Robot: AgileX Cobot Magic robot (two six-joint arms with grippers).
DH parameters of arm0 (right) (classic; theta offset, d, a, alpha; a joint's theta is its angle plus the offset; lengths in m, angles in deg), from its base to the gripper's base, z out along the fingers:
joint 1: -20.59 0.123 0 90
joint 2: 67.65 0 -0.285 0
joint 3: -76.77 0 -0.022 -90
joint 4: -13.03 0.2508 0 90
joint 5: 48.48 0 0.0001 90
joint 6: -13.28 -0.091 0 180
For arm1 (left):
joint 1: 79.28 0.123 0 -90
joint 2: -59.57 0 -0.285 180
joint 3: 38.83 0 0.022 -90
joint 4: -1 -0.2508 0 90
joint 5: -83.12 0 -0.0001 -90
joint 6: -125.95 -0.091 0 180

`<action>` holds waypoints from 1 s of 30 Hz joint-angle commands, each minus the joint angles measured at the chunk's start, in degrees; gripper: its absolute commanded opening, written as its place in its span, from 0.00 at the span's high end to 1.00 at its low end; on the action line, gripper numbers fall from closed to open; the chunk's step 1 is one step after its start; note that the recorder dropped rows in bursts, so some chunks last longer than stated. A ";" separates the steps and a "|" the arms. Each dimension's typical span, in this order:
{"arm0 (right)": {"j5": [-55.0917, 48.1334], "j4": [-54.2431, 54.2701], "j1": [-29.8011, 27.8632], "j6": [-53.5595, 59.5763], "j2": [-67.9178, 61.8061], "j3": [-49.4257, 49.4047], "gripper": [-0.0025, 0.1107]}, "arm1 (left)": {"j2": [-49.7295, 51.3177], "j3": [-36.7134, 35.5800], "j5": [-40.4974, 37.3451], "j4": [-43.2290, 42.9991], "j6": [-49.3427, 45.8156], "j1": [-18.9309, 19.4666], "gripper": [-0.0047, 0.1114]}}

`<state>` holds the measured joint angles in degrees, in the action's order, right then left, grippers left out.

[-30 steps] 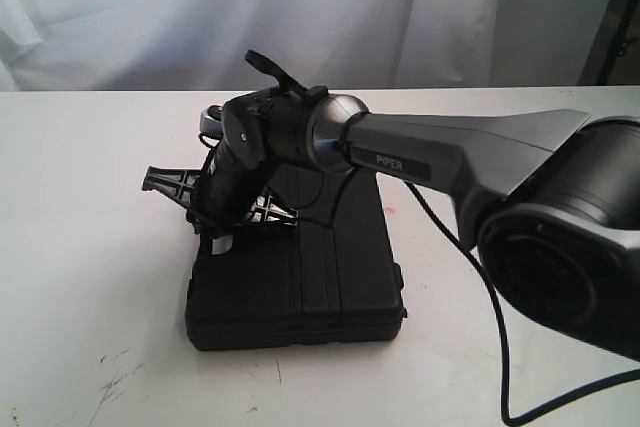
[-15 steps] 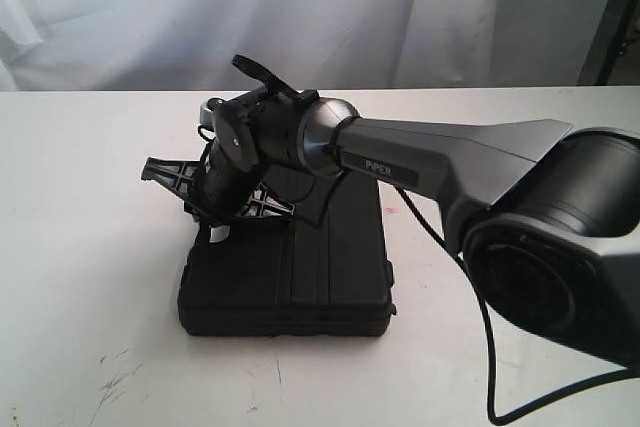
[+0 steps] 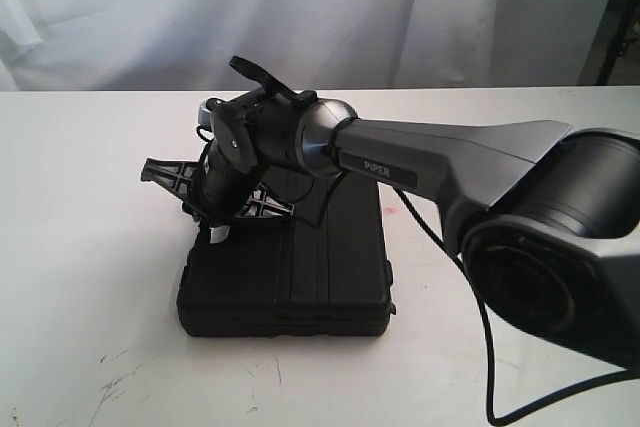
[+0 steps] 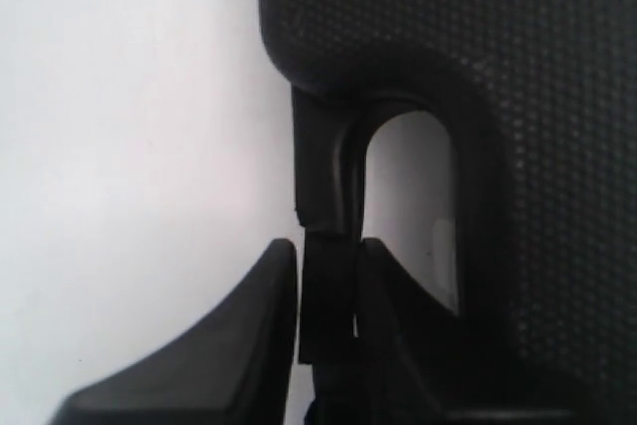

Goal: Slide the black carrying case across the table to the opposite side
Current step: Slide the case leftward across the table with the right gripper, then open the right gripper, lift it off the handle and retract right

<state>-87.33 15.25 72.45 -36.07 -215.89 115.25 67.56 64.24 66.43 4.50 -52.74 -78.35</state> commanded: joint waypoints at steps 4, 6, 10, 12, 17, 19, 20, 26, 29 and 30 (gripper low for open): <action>-1.69 -1.89 -0.59 0.92 0.82 0.82 0.63 | -0.20 -0.29 0.38 -0.02 -0.13 0.10 0.96; -2.84 -2.22 -1.27 1.49 1.52 0.82 0.63 | -0.20 -0.29 0.38 -0.02 -0.13 0.10 0.96; -4.21 -2.22 -2.75 3.82 3.78 0.82 0.63 | -0.20 -0.29 0.38 -0.02 -0.13 0.10 0.96; -4.99 -2.22 -3.60 5.48 5.33 0.82 0.63 | -0.20 -0.29 0.38 -0.02 -0.13 0.10 0.96; -8.39 -2.22 -5.46 12.39 8.70 0.82 0.68 | -0.20 -0.29 0.38 -0.02 -0.13 0.10 0.96; -9.56 -2.22 -6.08 16.04 9.59 0.82 0.75 | -0.20 -0.29 0.38 -0.02 -0.13 0.10 0.96; -10.53 -2.22 -6.54 19.86 10.03 0.82 0.81 | -0.20 -0.29 0.38 -0.02 -0.13 0.10 0.96; -16.39 -5.41 -7.90 28.66 12.18 0.82 0.98 | -0.20 -0.29 0.38 -0.02 -0.13 0.10 0.96; -16.39 -5.88 -8.07 31.08 13.94 0.72 0.98 | -0.20 -0.29 0.38 -0.02 -0.13 0.10 0.96; -16.74 -5.72 -8.07 32.21 14.67 0.72 0.98 | -0.20 -0.29 0.38 -0.02 -0.13 0.10 0.96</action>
<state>-103.25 10.43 64.78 -7.10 -203.75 115.91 67.56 64.24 66.43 4.50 -52.74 -78.35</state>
